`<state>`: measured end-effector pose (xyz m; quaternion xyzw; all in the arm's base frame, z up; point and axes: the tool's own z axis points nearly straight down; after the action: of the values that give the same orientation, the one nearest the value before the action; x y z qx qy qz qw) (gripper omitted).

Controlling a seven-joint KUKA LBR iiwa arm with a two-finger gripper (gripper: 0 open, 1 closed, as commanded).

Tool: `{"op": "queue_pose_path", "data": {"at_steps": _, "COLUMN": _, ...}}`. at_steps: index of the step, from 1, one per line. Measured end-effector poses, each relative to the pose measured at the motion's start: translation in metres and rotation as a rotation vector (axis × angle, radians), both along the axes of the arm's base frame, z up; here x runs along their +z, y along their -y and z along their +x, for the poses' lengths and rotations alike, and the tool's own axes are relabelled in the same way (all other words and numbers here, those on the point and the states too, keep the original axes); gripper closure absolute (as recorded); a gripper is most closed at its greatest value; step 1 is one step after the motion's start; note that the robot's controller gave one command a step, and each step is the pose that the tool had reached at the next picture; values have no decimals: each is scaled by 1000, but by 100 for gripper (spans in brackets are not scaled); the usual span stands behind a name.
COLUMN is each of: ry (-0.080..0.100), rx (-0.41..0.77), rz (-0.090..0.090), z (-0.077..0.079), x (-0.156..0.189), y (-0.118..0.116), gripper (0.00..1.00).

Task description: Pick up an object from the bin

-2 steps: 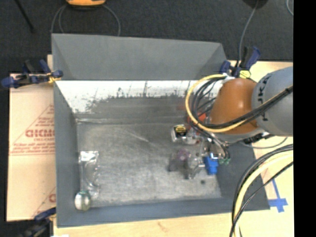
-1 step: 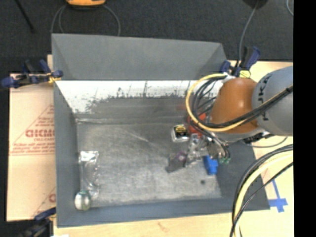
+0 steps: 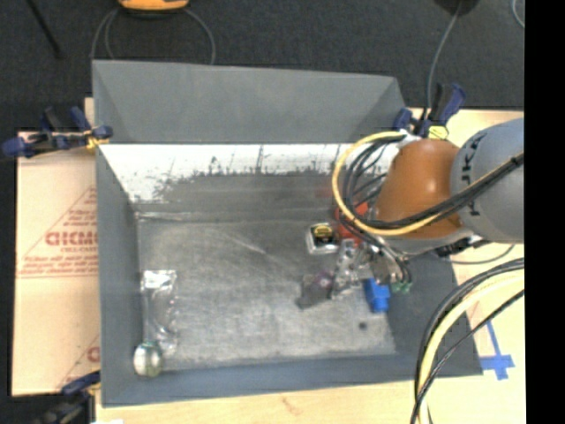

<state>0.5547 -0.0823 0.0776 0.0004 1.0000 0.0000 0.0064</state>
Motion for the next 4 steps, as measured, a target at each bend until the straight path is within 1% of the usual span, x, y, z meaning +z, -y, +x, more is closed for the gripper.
{"op": "queue_pose_path", "data": {"at_steps": 1, "ry": 0, "rx": -1, "rz": 0, "z": 0, "x": 0, "y": 0, "gripper": 100}}
{"op": "queue_pose_path", "data": {"at_steps": 2, "ry": -3, "rx": -28, "rz": 1, "z": 1, "x": 44, "y": 1, "gripper": 100}}
{"op": "queue_pose_path", "data": {"at_steps": 3, "ry": -10, "rx": -106, "rz": 2, "z": -72, "x": 99, "y": -32, "gripper": 100}}
{"op": "queue_pose_path", "data": {"at_steps": 4, "ry": -11, "rx": -108, "rz": 2, "z": -71, "x": 97, "y": -31, "gripper": 100}}
